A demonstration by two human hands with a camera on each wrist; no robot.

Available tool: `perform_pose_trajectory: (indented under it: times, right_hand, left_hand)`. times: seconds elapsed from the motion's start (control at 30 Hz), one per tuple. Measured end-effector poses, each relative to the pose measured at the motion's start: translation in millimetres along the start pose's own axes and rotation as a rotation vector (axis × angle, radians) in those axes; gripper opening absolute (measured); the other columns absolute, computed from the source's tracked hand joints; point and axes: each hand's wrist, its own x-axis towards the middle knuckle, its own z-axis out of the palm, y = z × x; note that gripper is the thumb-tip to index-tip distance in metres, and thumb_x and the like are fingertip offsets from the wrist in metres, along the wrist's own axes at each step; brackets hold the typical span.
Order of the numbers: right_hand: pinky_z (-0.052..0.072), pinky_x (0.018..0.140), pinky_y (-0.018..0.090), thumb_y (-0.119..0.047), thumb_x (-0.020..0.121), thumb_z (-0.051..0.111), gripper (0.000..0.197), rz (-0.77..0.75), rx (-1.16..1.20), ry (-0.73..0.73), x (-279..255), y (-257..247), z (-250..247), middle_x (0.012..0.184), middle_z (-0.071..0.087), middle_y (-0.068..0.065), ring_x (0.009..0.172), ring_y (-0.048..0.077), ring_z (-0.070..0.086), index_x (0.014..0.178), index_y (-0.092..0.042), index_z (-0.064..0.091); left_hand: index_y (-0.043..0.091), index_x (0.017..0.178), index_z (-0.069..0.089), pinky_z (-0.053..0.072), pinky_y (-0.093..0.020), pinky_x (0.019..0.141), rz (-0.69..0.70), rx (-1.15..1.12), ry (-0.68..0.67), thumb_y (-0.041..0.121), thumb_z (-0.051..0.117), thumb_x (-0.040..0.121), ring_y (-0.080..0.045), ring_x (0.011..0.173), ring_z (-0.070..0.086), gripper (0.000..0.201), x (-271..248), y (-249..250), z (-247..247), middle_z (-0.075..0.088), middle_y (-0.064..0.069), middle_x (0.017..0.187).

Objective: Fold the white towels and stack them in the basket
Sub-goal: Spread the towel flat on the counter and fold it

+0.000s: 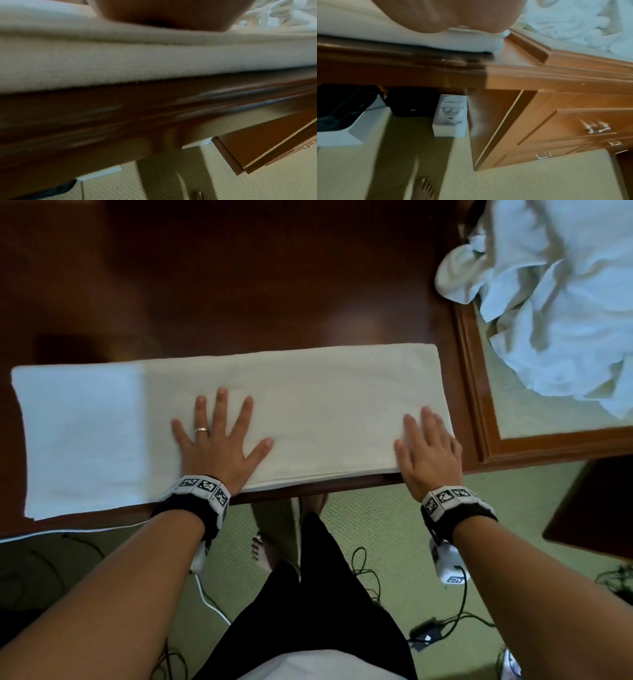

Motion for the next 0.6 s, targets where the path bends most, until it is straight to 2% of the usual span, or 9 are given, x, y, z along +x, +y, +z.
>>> perform_pose_trajectory:
  times: [0.03,0.1,0.13,0.2,0.27,0.37,0.47,0.53,0.6]
  right_hand:
    - [0.029,0.11,0.051,-0.038,0.102,0.036,0.046,0.043,0.041,0.097,7,1,-5,0.159,0.028,0.011,0.145,0.031,0.026,0.145,-0.024,0.042]
    - [0.037,0.098,0.05,-0.026,0.095,0.043,0.042,0.216,0.157,0.214,27,0,-19,0.143,0.045,0.015,0.127,0.038,0.043,0.134,-0.015,0.052]
    - [0.038,0.097,0.05,-0.023,0.095,0.045,0.041,0.317,0.216,0.182,37,0,-26,0.139,0.047,0.016,0.123,0.04,0.045,0.134,-0.014,0.051]
    - [0.04,0.099,0.047,-0.022,0.095,0.049,0.042,0.448,0.269,0.008,54,2,-39,0.138,0.048,0.017,0.123,0.04,0.048,0.137,-0.013,0.049]
    - [0.043,0.094,0.043,-0.021,0.094,0.052,0.04,0.469,0.288,-0.091,65,2,-42,0.134,0.053,0.018,0.116,0.038,0.053,0.133,-0.01,0.052]
    - [0.049,0.083,0.039,-0.021,0.087,0.059,0.037,0.508,0.419,-0.146,75,-2,-40,0.119,0.063,0.016,0.095,0.034,0.058,0.122,-0.009,0.057]
    - [0.05,0.079,0.037,-0.026,0.081,0.071,0.045,0.563,0.562,-0.241,80,-1,-39,0.11,0.065,0.014,0.093,0.033,0.062,0.119,-0.006,0.06]
    - [0.053,0.079,0.037,-0.029,0.078,0.076,0.042,0.521,0.614,-0.288,84,2,-41,0.104,0.07,0.014,0.09,0.032,0.066,0.112,-0.006,0.067]
    - [0.051,0.074,0.034,-0.029,0.078,0.076,0.036,0.44,0.602,-0.263,95,2,-55,0.1,0.071,0.01,0.085,0.029,0.065,0.107,-0.009,0.069]
  left_hand:
    - [0.044,0.153,-0.02,0.002,-0.07,0.116,-0.003,-0.002,-0.009,0.082,0.001,0.087,-0.033,0.153,-0.015,0.079,-2,0,-1,-0.024,0.001,0.166]
    - [0.044,0.153,-0.02,0.002,-0.069,0.117,-0.008,0.001,-0.031,0.081,0.003,0.088,-0.032,0.153,-0.015,0.078,-8,-4,-1,-0.025,0.002,0.165]
    - [0.044,0.153,-0.02,0.002,-0.069,0.117,-0.012,0.0,-0.041,0.081,0.003,0.088,-0.032,0.153,-0.016,0.078,-10,-7,-1,-0.025,0.002,0.165]
    - [0.045,0.153,-0.021,0.002,-0.068,0.117,-0.023,-0.001,-0.056,0.081,0.003,0.088,-0.031,0.153,-0.017,0.078,-14,-14,-1,-0.027,0.004,0.164]
    - [0.045,0.153,-0.021,0.003,-0.067,0.118,-0.033,-0.004,-0.064,0.082,0.003,0.087,-0.031,0.153,-0.016,0.079,-15,-19,-1,-0.027,0.004,0.164]
    - [0.044,0.155,-0.015,0.005,-0.067,0.118,-0.038,-0.011,-0.048,0.081,0.007,0.088,-0.032,0.154,-0.012,0.08,-16,-19,-3,-0.022,0.003,0.166]
    - [0.042,0.157,-0.01,0.007,-0.066,0.118,-0.058,-0.023,-0.048,0.079,0.011,0.089,-0.033,0.154,-0.009,0.08,-14,-16,-5,-0.019,0.001,0.167]
    - [0.039,0.158,-0.005,0.01,-0.065,0.118,-0.062,-0.043,-0.033,0.078,0.01,0.091,-0.034,0.154,-0.004,0.079,-15,-14,-6,-0.012,-0.001,0.168]
    - [0.034,0.16,0.007,0.019,-0.063,0.116,-0.057,-0.064,-0.005,0.077,0.011,0.09,-0.036,0.153,0.01,0.082,-17,-14,-12,0.001,-0.006,0.169]
